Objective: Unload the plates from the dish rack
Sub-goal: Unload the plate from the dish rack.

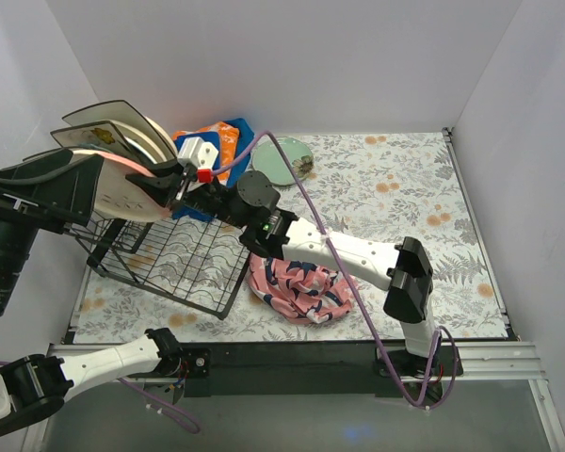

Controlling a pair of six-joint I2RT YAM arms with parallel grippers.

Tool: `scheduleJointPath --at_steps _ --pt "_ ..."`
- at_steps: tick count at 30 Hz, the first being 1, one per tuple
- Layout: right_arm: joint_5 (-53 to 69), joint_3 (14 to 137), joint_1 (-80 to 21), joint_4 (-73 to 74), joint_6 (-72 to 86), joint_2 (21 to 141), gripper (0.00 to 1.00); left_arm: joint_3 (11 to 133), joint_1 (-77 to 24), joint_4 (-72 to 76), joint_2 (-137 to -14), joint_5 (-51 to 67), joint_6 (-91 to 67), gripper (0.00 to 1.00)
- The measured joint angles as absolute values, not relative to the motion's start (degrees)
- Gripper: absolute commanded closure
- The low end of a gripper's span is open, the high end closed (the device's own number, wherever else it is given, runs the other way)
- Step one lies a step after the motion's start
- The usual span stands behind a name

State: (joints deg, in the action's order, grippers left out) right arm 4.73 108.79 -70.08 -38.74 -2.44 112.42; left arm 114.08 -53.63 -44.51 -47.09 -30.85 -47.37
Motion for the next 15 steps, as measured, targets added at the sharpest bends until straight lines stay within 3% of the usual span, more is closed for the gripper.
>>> scheduleJointPath --at_steps 15 --pt "2.2 85.9 -66.5 -35.2 1.3 92.1 0.99 107.2 -53.6 -41.4 -46.9 -30.2 -47.8 0.27"
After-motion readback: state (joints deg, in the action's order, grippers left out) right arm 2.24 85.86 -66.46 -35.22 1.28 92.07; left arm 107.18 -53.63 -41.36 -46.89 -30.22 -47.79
